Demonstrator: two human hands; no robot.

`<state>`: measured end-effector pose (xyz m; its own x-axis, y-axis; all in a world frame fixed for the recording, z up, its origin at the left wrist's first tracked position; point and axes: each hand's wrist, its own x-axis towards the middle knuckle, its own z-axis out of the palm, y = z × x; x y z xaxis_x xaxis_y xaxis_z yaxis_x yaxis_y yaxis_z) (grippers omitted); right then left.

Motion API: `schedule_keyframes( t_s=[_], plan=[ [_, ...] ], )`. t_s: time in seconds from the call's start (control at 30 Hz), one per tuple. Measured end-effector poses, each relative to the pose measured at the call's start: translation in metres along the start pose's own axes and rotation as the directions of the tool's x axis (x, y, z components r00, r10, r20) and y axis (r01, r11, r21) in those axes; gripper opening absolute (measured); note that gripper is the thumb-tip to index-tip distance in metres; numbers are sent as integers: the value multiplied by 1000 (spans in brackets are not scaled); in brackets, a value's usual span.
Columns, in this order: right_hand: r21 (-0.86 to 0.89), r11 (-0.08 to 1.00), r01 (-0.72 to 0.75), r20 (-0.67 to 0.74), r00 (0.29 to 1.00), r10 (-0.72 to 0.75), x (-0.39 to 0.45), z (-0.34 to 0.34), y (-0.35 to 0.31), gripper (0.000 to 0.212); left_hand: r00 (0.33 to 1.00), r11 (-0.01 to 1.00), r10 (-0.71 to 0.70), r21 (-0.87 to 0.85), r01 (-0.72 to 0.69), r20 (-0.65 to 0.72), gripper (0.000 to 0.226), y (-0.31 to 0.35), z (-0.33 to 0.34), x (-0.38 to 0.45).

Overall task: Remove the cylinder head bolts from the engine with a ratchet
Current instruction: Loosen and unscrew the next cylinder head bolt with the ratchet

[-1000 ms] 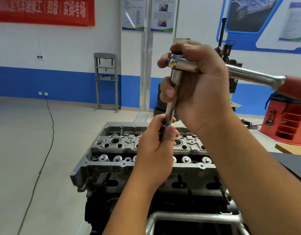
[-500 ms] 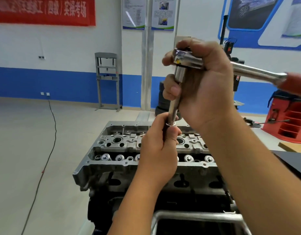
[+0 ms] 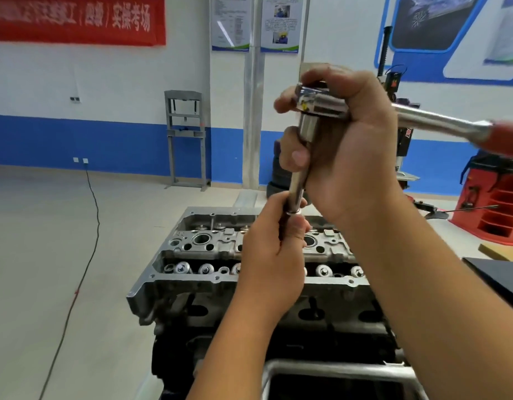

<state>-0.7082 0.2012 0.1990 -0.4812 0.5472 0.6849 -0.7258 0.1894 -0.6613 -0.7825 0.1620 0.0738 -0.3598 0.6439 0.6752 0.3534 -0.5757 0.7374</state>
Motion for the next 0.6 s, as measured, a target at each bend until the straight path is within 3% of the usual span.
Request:
schedule_keyframes(
  t_s=[0.1,0.13,0.23,0.3,0.4,0.5,0.57,0.6],
  plan=[
    [-165,974,158,-53,984,-169,0,10,6,10,1000,1000,10,16,-10,-21,22,0,-1,0],
    [-138,983,121,-5,992,-123,3,13,6,9,1000,1000,5,14,-4,-26,21,0,-3,0],
    [81,982,-168,169,974,153,10,13,-2,15,999,999,-42,-34,43,3,15,2,-7,-2],
    [158,966,-204,149,972,180,11,5,-5,19,999,998,-43,-52,44,30,19,3,-7,-2],
    [84,993,-84,24,996,82,1,2,-5,17,1000,999,-26,-26,27,14,18,4,-2,-1],
    [-155,978,138,-94,984,-154,-9,11,3,9,1000,1000,2,9,-2,-19,20,3,1,-2],
    [-249,948,197,-69,973,-220,-5,18,5,7,999,1000,3,10,-2,-36,18,3,-1,-3],
    [-219,963,159,-22,986,-168,-2,20,4,6,999,1000,-6,-3,6,-36,17,2,-2,-3]
  ],
)
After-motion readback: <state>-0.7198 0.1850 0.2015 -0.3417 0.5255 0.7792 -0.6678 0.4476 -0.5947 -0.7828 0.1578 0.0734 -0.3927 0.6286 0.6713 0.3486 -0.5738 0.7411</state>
